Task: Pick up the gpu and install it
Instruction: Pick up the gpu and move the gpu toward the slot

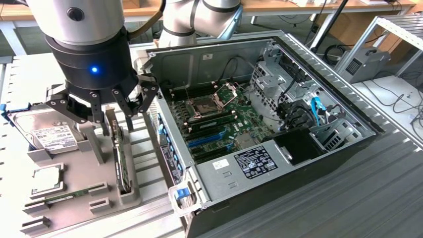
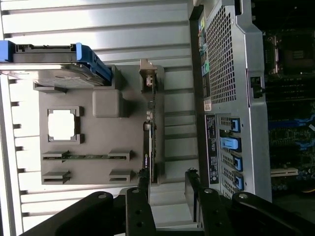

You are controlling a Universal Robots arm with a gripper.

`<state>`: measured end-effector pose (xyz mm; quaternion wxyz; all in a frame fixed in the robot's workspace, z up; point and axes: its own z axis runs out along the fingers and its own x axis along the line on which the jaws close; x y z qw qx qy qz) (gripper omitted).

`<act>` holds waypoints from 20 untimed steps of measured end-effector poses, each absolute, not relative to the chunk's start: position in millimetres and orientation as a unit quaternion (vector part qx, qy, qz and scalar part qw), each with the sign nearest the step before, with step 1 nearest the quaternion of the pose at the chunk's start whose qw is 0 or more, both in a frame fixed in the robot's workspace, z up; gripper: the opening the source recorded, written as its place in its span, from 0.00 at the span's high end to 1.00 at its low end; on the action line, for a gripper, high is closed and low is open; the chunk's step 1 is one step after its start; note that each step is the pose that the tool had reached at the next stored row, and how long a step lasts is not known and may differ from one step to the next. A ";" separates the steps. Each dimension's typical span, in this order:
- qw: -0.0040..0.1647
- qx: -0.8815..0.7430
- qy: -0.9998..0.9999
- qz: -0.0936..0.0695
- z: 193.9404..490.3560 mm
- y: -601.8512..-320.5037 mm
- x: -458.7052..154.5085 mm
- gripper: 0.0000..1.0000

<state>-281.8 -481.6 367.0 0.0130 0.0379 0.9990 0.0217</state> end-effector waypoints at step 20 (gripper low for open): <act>0.013 0.038 0.999 0.022 360.2 -481.7 -281.8 0.58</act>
